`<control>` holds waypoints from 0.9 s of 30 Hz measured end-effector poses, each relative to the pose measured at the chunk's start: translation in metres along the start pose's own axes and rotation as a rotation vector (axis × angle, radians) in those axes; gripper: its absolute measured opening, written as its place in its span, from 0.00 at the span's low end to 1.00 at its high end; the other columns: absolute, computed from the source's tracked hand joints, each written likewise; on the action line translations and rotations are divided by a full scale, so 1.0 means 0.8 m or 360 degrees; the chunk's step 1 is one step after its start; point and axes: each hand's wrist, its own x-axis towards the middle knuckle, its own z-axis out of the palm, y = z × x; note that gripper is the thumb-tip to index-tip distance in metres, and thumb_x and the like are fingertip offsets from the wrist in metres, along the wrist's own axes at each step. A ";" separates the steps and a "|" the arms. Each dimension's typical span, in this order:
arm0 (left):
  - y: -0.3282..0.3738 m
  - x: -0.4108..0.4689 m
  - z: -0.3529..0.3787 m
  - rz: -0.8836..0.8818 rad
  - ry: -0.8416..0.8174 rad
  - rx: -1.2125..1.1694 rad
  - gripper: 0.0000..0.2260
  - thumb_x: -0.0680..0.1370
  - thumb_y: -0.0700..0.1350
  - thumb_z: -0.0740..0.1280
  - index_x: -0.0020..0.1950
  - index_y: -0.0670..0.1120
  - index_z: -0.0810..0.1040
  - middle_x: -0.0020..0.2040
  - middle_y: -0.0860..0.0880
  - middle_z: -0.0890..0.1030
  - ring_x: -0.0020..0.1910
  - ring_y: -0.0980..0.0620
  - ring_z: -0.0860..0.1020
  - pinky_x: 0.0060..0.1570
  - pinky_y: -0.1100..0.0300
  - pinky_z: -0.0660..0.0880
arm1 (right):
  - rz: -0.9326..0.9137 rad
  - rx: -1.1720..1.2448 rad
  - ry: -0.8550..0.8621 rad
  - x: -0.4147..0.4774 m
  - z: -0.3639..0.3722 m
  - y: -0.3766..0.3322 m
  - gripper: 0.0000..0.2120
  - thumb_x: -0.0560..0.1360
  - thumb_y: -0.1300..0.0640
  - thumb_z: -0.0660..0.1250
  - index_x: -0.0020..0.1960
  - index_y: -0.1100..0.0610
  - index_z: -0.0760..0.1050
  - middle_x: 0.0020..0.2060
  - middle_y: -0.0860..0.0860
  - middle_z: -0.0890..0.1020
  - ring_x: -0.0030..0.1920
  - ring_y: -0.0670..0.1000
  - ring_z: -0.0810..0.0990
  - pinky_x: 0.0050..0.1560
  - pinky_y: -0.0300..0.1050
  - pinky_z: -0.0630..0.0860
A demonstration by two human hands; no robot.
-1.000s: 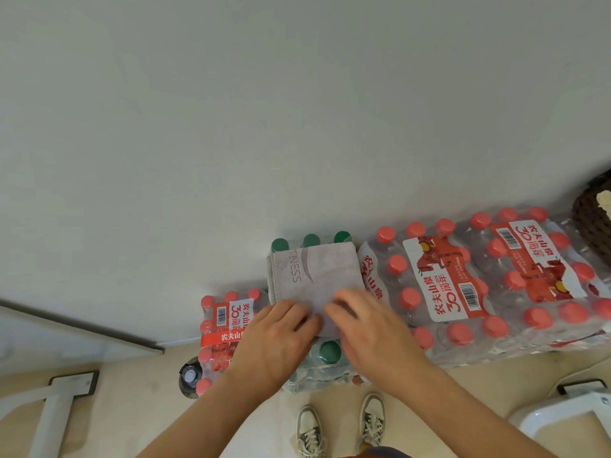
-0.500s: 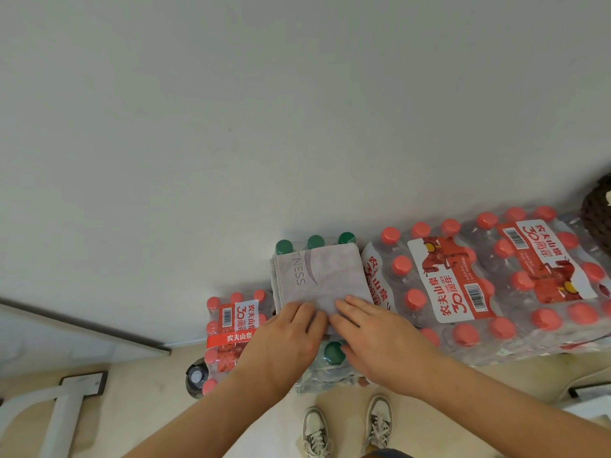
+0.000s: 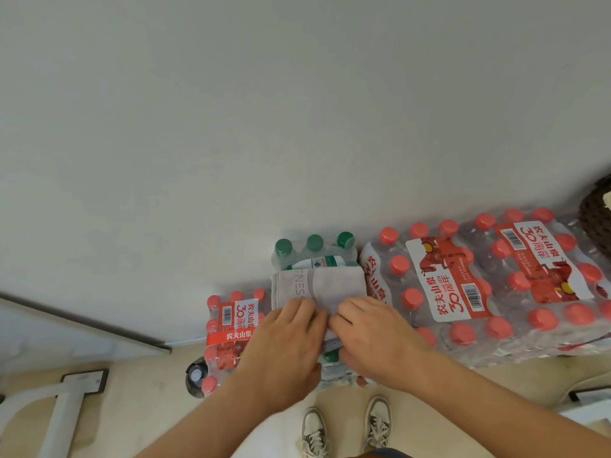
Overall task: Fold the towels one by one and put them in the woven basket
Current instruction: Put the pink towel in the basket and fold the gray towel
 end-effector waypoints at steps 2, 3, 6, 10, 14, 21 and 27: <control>0.006 -0.010 0.014 -0.0034 0.0042 -0.0072 0.15 0.68 0.48 0.65 0.53 0.47 0.76 0.50 0.48 0.77 0.48 0.49 0.75 0.42 0.57 0.78 | 0.0004 0.0102 -0.0154 -0.002 -0.009 0.001 0.11 0.65 0.51 0.56 0.38 0.54 0.74 0.32 0.49 0.75 0.30 0.51 0.75 0.28 0.46 0.73; 0.005 -0.013 0.021 -0.0059 0.0064 -0.0122 0.12 0.68 0.45 0.64 0.50 0.47 0.76 0.49 0.48 0.78 0.46 0.49 0.77 0.41 0.57 0.78 | 0.0020 0.0172 -0.0212 -0.001 -0.013 0.003 0.11 0.66 0.51 0.55 0.39 0.54 0.74 0.33 0.50 0.75 0.29 0.52 0.75 0.26 0.47 0.71; -0.006 -0.014 0.009 -0.0215 0.0082 -0.0490 0.08 0.67 0.45 0.61 0.44 0.49 0.74 0.39 0.53 0.78 0.36 0.52 0.76 0.33 0.62 0.71 | 0.0099 0.0458 -0.0371 0.005 -0.031 0.014 0.10 0.72 0.52 0.55 0.49 0.53 0.72 0.41 0.49 0.77 0.37 0.53 0.76 0.35 0.50 0.71; -0.039 -0.005 -0.023 -0.0366 -0.0009 -0.1020 0.02 0.75 0.46 0.65 0.45 0.52 0.77 0.31 0.57 0.74 0.32 0.57 0.73 0.31 0.69 0.66 | 0.0378 0.0985 -0.0402 0.017 -0.039 0.035 0.04 0.77 0.55 0.61 0.51 0.47 0.70 0.42 0.43 0.75 0.40 0.44 0.74 0.40 0.42 0.71; -0.054 0.004 -0.015 -0.0466 0.0145 -0.0929 0.06 0.78 0.52 0.64 0.50 0.51 0.75 0.36 0.57 0.78 0.34 0.57 0.75 0.34 0.66 0.68 | 0.0666 0.1188 -0.0329 0.024 -0.029 0.049 0.06 0.78 0.52 0.63 0.56 0.46 0.72 0.43 0.40 0.77 0.42 0.40 0.76 0.39 0.34 0.70; -0.052 0.034 -0.007 -0.0786 0.0264 -0.0805 0.12 0.78 0.56 0.62 0.52 0.49 0.77 0.42 0.51 0.82 0.41 0.50 0.78 0.38 0.59 0.68 | 0.0892 0.1156 -0.0155 0.029 -0.015 0.050 0.08 0.78 0.50 0.64 0.56 0.49 0.74 0.42 0.39 0.75 0.41 0.39 0.73 0.35 0.31 0.64; -0.057 0.041 0.003 -0.0950 0.0329 -0.0837 0.12 0.75 0.58 0.66 0.49 0.50 0.79 0.40 0.52 0.82 0.42 0.50 0.80 0.40 0.58 0.73 | 0.1002 0.1050 -0.0038 0.038 -0.011 0.050 0.07 0.75 0.49 0.68 0.50 0.49 0.74 0.45 0.46 0.74 0.43 0.42 0.73 0.37 0.31 0.63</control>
